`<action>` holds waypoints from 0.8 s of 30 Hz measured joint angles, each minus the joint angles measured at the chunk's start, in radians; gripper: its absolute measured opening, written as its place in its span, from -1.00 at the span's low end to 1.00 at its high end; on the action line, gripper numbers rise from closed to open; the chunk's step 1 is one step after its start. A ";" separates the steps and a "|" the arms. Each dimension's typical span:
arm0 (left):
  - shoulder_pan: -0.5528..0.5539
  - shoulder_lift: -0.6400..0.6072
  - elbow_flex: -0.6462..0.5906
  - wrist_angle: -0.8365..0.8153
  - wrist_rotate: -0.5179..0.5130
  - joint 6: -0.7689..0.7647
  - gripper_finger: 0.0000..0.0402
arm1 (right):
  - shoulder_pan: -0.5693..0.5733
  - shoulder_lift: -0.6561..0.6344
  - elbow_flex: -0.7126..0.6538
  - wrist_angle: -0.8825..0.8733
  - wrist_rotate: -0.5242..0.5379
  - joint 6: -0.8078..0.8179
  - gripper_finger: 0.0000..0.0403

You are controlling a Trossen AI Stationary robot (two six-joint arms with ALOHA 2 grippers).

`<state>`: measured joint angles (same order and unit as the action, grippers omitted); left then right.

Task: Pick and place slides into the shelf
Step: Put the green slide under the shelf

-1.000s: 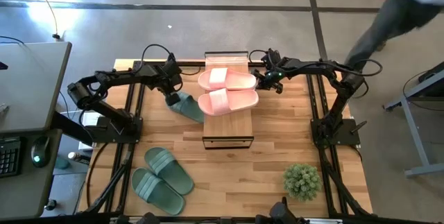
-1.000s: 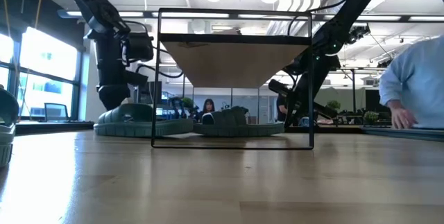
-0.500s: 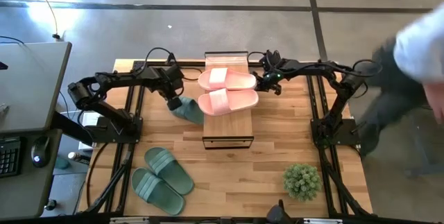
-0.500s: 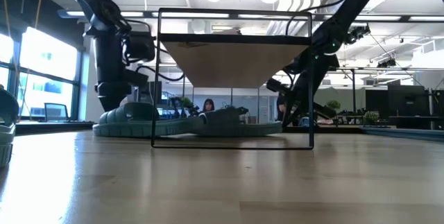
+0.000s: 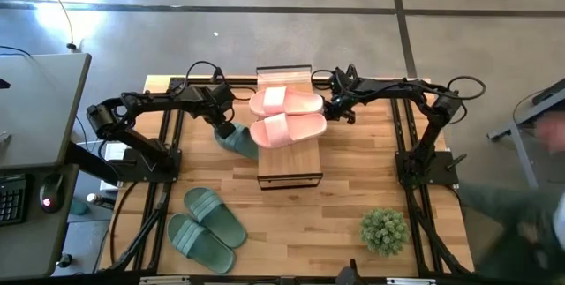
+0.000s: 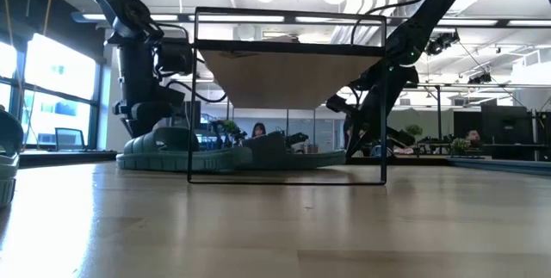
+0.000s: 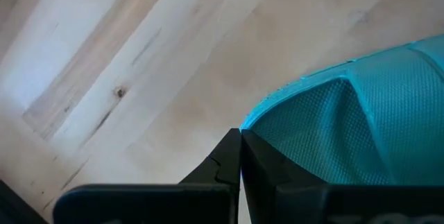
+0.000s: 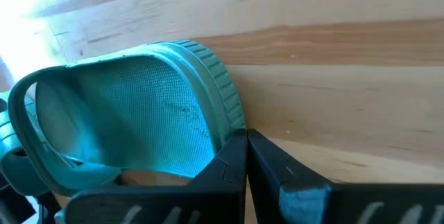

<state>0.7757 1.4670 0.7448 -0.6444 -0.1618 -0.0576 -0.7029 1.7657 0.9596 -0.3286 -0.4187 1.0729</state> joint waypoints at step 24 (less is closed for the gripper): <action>-0.061 -0.369 0.000 -0.111 0.021 0.145 -1.00 | -0.101 -0.045 0.000 -0.056 -0.034 -0.159 -1.00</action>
<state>0.7148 1.0984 0.7448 -0.7550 -0.1405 0.0869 -0.8043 1.7206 0.9596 -0.3846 -0.4530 0.9142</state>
